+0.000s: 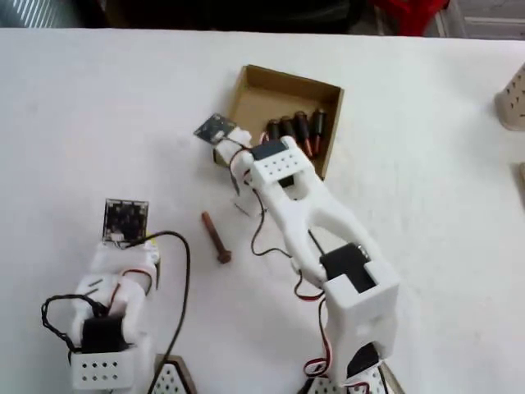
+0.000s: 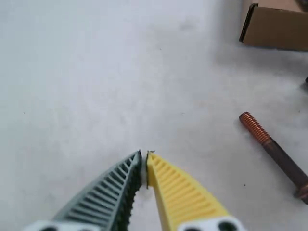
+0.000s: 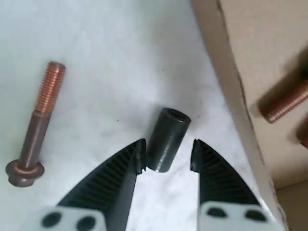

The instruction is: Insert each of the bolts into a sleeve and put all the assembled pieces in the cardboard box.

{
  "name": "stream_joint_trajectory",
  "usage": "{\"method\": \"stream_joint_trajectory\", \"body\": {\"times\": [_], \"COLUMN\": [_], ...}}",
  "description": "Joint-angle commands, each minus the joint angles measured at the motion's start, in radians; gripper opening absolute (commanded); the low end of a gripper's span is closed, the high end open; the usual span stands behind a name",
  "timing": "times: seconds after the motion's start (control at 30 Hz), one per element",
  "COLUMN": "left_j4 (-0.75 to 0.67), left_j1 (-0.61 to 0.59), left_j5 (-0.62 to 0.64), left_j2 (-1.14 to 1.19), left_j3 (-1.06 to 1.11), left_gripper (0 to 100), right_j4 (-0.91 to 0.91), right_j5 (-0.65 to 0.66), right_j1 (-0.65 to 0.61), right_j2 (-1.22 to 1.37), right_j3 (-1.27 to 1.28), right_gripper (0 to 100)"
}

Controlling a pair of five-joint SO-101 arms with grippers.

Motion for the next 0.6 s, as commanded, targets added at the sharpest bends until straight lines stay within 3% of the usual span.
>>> {"method": "stream_joint_trajectory", "body": {"times": [0.0, 0.3, 0.5, 0.57], "left_j4": [-0.005, -0.005, -0.005, -0.005], "left_j1": [0.013, 0.013, 0.013, 0.013], "left_j5": [-0.012, -0.012, -0.012, -0.012], "left_j2": [-0.012, -0.012, -0.012, -0.012], "left_j3": [-0.003, -0.003, -0.003, -0.003], "left_gripper": [5, 5, 5, 5], "right_j4": [-0.035, -0.087, -0.079, -0.079], "right_j5": [-0.051, -0.032, -0.106, -0.101], "right_j1": [0.015, 0.022, 0.030, 0.030], "right_j2": [-0.054, 0.084, 0.107, 0.107], "right_j3": [-0.040, -0.041, -0.080, -0.080], "right_gripper": [14.1, 14.0, 1.8, 2.1]}}
